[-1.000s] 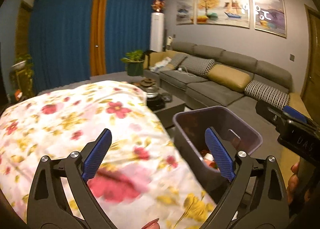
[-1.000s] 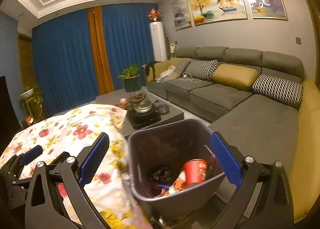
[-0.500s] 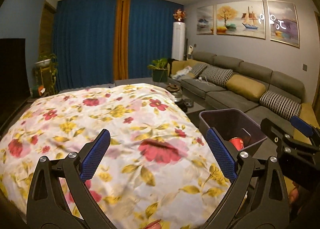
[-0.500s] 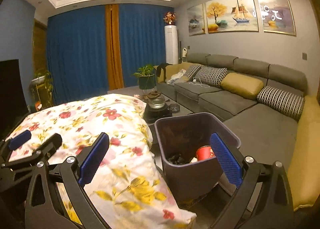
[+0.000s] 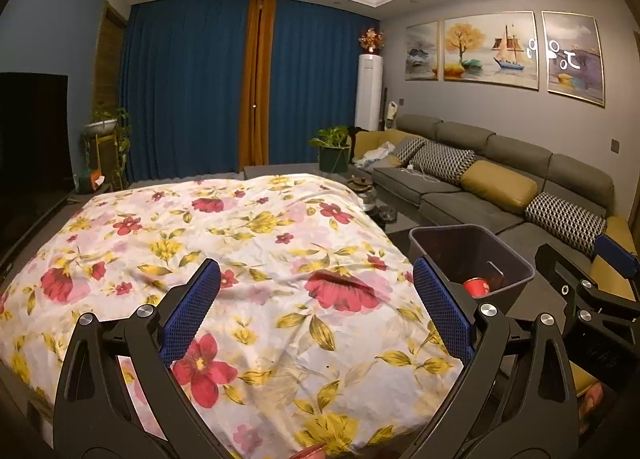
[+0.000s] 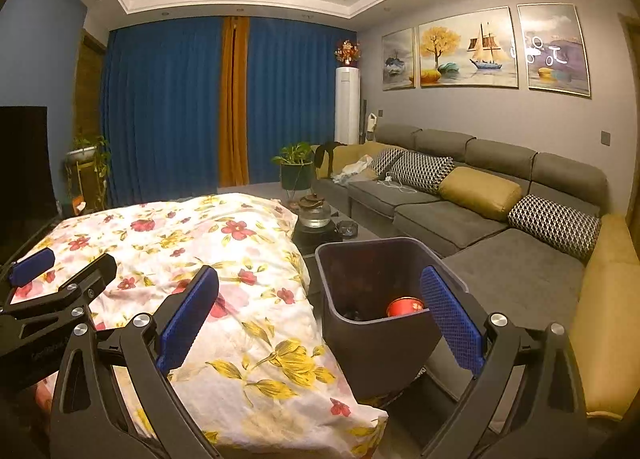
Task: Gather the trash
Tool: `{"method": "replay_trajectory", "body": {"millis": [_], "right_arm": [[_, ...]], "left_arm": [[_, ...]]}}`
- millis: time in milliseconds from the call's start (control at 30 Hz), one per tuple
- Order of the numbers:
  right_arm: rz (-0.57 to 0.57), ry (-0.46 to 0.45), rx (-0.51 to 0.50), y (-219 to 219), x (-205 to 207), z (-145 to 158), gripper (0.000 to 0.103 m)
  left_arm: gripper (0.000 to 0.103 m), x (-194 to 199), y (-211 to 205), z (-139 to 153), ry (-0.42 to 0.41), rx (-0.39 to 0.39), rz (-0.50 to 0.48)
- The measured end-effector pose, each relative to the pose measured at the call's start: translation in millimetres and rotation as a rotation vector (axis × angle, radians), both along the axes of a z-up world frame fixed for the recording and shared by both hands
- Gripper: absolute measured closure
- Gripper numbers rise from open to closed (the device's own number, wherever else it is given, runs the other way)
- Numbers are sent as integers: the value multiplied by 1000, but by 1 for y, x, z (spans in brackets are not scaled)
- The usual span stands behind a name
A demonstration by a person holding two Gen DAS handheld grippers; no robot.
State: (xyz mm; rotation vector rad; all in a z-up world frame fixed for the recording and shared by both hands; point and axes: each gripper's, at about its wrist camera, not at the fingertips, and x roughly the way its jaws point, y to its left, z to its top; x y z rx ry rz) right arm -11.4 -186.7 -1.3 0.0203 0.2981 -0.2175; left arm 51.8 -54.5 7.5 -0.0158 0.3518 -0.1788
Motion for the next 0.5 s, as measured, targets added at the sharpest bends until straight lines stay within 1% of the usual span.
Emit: {"method": "replay_trajectory", "body": {"millis": [500], "right_arm": [[1, -8, -1, 1, -3, 1, 6]], "left_arm": [[8, -2, 1, 2, -7, 2, 6]]}}
